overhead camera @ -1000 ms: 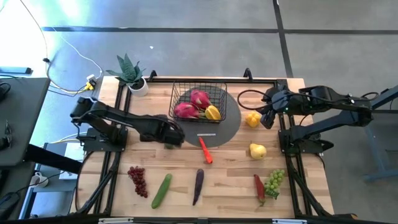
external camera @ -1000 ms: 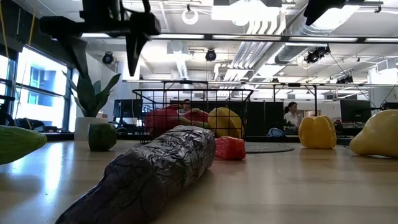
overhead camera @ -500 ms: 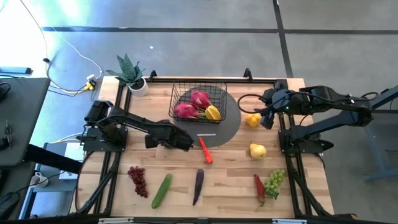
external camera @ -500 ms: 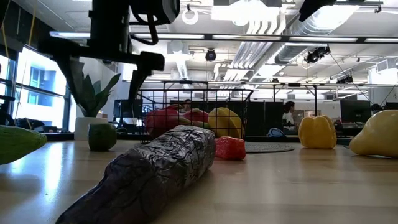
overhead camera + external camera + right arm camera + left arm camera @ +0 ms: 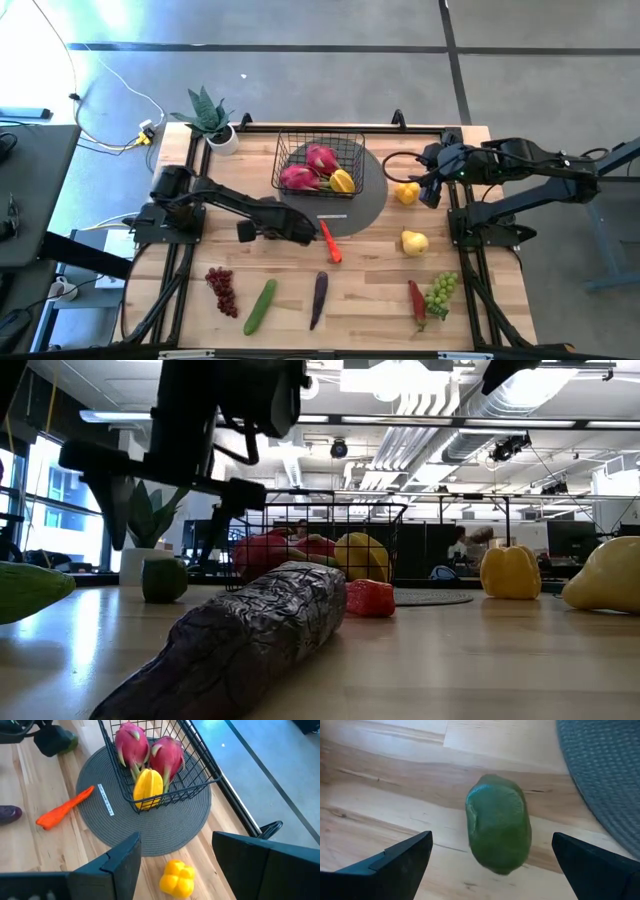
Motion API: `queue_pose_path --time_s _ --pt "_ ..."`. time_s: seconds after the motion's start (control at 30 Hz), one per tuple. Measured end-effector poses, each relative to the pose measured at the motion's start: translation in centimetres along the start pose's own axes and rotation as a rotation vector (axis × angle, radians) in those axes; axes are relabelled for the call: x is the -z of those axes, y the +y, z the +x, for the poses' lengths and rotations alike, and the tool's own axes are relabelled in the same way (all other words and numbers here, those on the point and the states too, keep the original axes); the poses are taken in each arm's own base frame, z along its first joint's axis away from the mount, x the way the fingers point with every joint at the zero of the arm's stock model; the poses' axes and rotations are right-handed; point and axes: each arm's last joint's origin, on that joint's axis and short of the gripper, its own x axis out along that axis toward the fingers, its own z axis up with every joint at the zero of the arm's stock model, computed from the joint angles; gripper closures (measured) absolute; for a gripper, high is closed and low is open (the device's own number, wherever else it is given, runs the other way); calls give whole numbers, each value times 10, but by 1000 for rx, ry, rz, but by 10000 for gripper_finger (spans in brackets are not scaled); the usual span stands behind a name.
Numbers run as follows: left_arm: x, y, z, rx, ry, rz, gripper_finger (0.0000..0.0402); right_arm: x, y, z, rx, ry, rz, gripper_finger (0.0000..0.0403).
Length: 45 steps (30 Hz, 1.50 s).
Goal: Build produce basket
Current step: Put the green lime into the black wire basket
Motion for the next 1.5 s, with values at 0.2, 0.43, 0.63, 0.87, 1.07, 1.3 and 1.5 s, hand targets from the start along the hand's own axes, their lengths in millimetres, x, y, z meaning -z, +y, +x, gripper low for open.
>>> queue_pose_path --time_s 0.2,0.43,0.63,0.87,1.07,1.3,1.5 --pt "2 -7 15 -51 -5 0 2 2 0 0 4 19 -8 178" --pt "2 -17 33 -86 -11 46 2 4 -1 0 8 37 -16 178" --pt "0 -20 36 -88 -4 88 6 4 -1 0 8 37 -8 178" --pt "0 -20 35 -83 3 166 45 4 -1 0 8 37 -8 178" --pt "0 -21 35 -79 12 285 97 4 -1 0 8 37 -5 178" --pt "2 -19 35 -87 29 424 163 4 -1 0 9 37 -5 178" --pt "8 -13 25 -56 51 527 202 4 -1 0 9 37 18 178"
